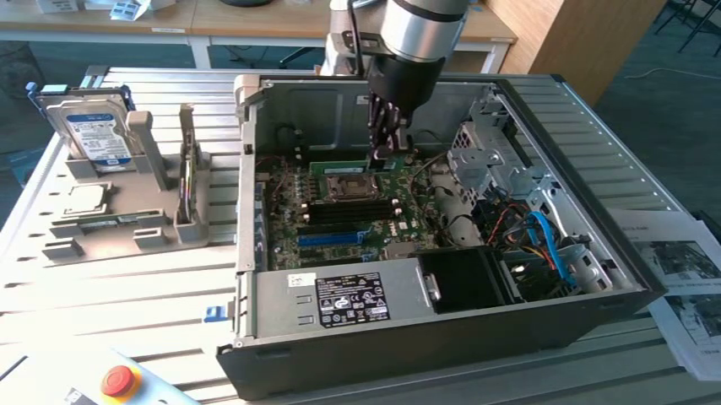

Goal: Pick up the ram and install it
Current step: 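Insert the ram into the slot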

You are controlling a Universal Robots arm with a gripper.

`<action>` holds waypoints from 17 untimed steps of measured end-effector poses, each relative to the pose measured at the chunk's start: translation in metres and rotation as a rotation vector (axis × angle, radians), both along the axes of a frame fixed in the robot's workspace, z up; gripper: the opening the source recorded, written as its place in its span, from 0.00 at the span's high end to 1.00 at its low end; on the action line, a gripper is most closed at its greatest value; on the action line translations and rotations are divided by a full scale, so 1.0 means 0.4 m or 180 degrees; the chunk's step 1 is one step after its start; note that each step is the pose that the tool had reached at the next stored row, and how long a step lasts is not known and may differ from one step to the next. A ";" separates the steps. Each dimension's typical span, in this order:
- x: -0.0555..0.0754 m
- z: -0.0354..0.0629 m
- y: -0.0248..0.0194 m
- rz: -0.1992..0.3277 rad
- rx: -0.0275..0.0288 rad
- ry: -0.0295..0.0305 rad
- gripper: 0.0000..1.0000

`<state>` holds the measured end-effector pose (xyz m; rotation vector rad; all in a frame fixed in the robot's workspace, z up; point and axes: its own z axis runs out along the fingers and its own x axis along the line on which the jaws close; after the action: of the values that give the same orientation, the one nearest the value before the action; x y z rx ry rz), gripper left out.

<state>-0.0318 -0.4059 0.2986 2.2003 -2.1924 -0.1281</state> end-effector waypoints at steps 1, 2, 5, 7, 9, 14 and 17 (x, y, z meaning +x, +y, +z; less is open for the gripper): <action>0.000 -0.005 0.000 0.0000 0.0000 0.0000 0.88; 0.000 -0.009 0.000 0.0000 0.0000 0.0000 0.88; 0.000 -0.023 0.000 0.0000 0.0000 0.0000 0.88; 0.000 -0.032 0.000 -0.0001 0.0000 0.0000 0.88; 0.000 -0.040 0.000 -0.0001 0.0000 0.0000 0.88; 0.000 -0.044 0.000 -0.0001 0.0000 0.0000 0.88; 0.003 -0.044 0.000 -0.0001 0.0000 0.0000 0.88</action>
<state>-0.0306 -0.4059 0.2809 2.1999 -2.1929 -0.1281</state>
